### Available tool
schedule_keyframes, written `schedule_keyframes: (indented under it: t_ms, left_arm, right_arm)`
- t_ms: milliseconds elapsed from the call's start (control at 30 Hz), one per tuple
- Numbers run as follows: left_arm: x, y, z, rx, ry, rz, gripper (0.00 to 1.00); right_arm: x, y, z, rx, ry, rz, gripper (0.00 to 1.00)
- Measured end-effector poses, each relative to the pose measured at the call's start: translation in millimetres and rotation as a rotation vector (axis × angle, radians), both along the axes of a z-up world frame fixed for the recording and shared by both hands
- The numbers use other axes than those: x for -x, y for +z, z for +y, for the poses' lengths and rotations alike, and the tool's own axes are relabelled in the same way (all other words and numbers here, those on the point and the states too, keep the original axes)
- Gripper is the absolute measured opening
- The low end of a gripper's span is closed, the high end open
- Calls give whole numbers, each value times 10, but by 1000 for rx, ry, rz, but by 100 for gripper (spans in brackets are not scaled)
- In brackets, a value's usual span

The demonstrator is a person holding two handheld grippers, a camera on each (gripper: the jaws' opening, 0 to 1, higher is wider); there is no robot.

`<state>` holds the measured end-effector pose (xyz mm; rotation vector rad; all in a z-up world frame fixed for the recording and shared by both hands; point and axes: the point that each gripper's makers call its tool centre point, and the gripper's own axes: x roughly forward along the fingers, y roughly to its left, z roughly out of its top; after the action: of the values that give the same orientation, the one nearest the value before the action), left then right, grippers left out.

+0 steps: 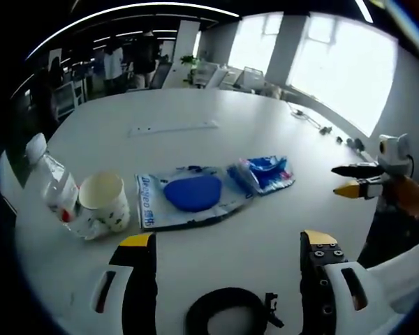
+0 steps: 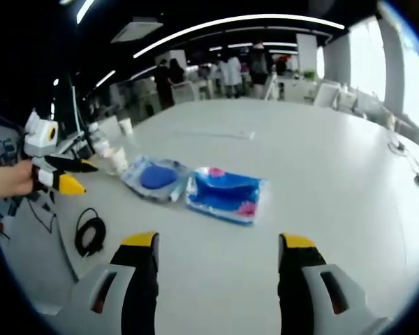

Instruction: Arrange the tabletop items into an orderly group along one side of the table until the central work area is clear of visible clutter.

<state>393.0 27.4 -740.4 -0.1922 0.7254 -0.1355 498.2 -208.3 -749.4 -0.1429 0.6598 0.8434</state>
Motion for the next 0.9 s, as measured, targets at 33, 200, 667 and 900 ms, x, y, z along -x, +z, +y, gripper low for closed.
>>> schedule_keyframes:
  t_ms: [33, 200, 667, 900]
  left_arm:
    - [17, -10, 23, 1, 3, 1, 81]
    - [82, -25, 62, 4, 10, 5, 81]
    - [198, -112, 91, 21, 33, 17, 80]
    - [281, -153, 128, 29, 57, 20, 80]
  right_arm:
    - [12, 0, 10, -1, -2, 0, 67]
    - [57, 6, 64, -6, -7, 4, 67]
    - [176, -29, 199, -4, 24, 13, 66]
    - [258, -65, 360, -1, 76, 20, 65]
